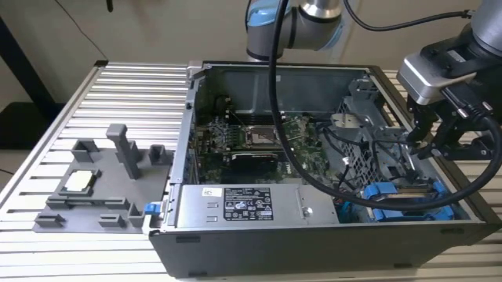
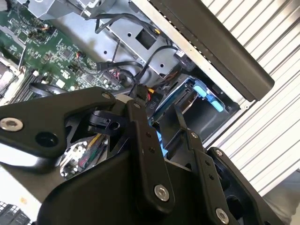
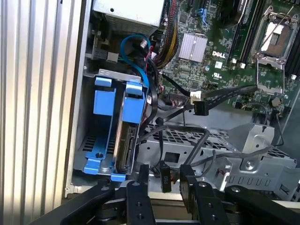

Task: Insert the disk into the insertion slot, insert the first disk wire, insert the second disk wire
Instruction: 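Insert the disk into the insertion slot, then insert the first disk wire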

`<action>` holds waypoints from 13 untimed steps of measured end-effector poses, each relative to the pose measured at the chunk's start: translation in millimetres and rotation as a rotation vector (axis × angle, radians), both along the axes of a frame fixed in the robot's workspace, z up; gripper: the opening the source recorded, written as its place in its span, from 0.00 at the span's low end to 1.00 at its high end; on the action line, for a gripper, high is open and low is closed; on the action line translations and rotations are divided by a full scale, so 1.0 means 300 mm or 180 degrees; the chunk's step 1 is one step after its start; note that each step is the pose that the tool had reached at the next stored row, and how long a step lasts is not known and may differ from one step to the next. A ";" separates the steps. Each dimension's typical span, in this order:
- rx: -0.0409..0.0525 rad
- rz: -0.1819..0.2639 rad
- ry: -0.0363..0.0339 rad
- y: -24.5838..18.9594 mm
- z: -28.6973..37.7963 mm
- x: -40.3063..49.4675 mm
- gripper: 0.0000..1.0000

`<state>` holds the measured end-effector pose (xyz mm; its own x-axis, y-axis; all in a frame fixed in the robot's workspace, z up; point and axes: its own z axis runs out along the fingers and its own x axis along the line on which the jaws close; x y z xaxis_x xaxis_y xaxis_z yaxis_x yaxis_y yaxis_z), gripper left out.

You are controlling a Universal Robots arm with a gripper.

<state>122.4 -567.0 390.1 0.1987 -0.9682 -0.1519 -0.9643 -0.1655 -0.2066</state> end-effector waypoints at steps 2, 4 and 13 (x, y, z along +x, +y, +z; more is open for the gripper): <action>0.0001 0.0000 0.0000 0.000 0.000 0.000 0.31; 0.0002 0.0000 0.0000 0.001 0.000 0.000 0.25; -0.0016 0.0000 0.0068 0.000 -0.001 0.024 0.19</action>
<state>129.5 -567.0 389.9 0.1954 -0.9690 -0.1514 -0.9685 -0.1664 -0.1850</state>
